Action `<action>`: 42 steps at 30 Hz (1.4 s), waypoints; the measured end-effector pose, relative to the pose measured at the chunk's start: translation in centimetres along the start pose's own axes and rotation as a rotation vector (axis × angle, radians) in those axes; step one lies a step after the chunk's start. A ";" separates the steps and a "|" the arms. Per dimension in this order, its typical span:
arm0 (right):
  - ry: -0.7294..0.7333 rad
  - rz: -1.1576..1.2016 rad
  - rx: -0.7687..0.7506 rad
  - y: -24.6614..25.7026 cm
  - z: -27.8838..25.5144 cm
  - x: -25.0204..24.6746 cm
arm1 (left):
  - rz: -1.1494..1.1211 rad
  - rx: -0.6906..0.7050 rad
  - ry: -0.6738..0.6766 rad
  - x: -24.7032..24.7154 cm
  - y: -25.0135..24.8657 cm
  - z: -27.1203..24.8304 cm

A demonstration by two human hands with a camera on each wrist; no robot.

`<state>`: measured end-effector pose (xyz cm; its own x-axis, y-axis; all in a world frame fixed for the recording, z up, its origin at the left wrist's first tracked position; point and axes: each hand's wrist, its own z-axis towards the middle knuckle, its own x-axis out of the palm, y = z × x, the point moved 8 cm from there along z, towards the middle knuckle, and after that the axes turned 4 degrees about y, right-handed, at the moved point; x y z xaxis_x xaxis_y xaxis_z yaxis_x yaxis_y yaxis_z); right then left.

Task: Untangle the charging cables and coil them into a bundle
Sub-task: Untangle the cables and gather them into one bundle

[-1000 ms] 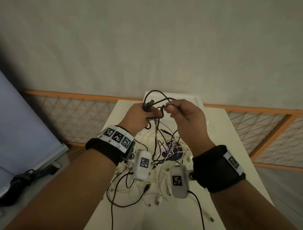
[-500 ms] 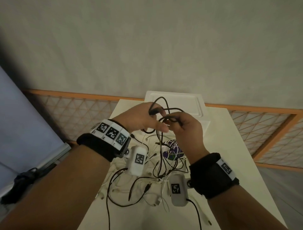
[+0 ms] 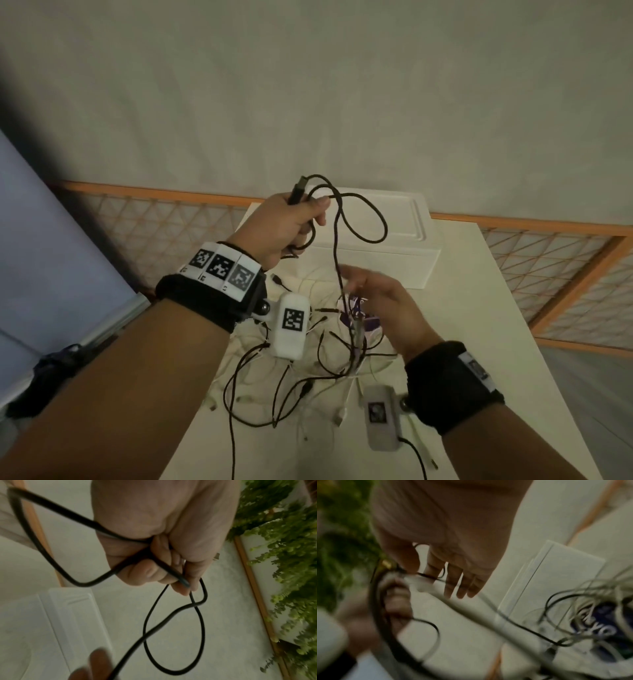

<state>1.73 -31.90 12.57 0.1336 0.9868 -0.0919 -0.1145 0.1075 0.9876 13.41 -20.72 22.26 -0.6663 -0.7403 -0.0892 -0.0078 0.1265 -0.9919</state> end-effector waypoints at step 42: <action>-0.068 -0.757 0.299 -9.2 -2.6 -1.0 | 0.415 0.158 -0.079 -2.4 -3.2 -0.7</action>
<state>0.04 -33.56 3.27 0.1301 0.6490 -0.7496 0.2974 0.6956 0.6540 14.56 -18.91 25.70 -0.5302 -0.6971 -0.4826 0.3662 0.3251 -0.8719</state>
